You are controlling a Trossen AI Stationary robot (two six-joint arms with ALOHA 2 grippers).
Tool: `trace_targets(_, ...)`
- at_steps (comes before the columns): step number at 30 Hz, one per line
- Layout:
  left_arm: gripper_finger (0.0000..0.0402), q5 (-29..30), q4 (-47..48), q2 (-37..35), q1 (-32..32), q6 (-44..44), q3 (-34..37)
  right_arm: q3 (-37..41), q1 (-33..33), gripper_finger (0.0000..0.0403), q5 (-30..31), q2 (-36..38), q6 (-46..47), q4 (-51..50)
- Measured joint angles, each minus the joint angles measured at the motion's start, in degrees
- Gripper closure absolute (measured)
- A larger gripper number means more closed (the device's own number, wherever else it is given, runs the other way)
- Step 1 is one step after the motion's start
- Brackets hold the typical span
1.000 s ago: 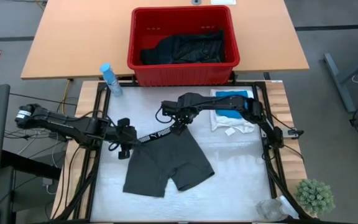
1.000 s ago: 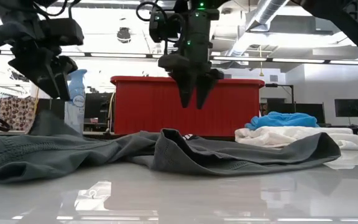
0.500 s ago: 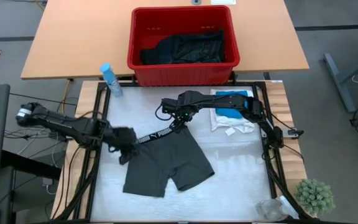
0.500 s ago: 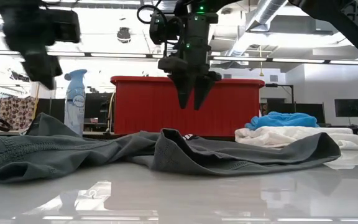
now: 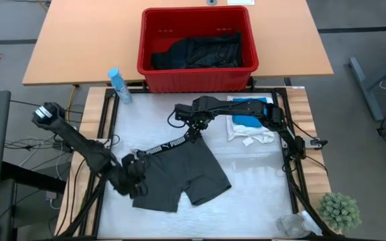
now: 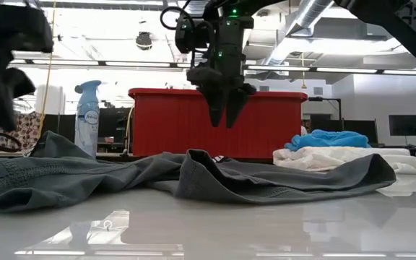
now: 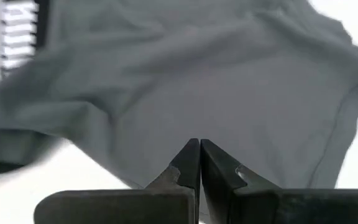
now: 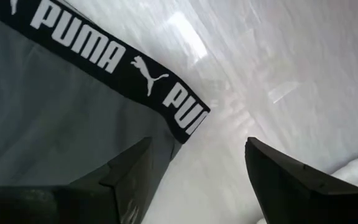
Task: Fold laundry
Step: Fold the gray boxers
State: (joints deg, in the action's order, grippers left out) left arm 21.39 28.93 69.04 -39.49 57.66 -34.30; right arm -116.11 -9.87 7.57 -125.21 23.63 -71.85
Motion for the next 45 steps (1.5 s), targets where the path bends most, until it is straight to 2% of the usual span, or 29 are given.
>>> trace_targets(9, 0.0401, 0.7, -5.1, 15.2, -4.1, 8.3, -2.1, 0.0, -0.1, 0.0127, 0.0, 0.0, -1.7, -0.2)
trace_targets(14, 0.0401, -0.8, -9.6, 18.6, -6.8, 20.4, -2.6, 0.0, -0.4, 0.0127, 0.0, 0.0, -1.9, -0.3)
trace_targets(19, 0.0401, -7.9, -12.3, 18.5, -8.8, 31.5, -2.6, 0.0, -1.2, 0.0127, -0.2, 0.0, -3.1, -0.3)
trace_targets(22, 0.0401, -12.4, -15.1, 18.5, -10.2, 33.4, -2.6, 0.0, -1.8, 0.0127, -0.4, 0.0, -3.2, -0.1)
trace_targets(25, 0.0401, -11.6, -15.4, 17.8, -10.7, 33.6, -2.4, 0.0, -2.0, 0.0127, -2.6, 0.0, -3.1, -0.1)
trace_targets(28, 0.0401, -6.6, -14.8, 15.2, -9.9, 33.3, -2.2, 0.0, -1.7, 0.0127, -6.2, 0.0, -1.9, 1.3)
trace_targets(31, 0.0401, -2.9, -15.3, 11.2, -7.9, 30.1, -2.3, 0.0, -0.5, 0.0127, -6.2, 0.0, -1.4, 5.0)
trace_targets(37, 0.0401, -2.9, -13.9, 2.2, -5.7, 23.7, -2.3, 0.2, 0.9, 0.0127, -6.2, -0.4, -1.5, 13.6)
trace_targets(45, 0.0401, 1.1, 4.6, -5.0, -5.8, 28.9, -2.3, 7.1, 0.8, 0.0127, -6.3, -0.9, 0.0, 18.4)
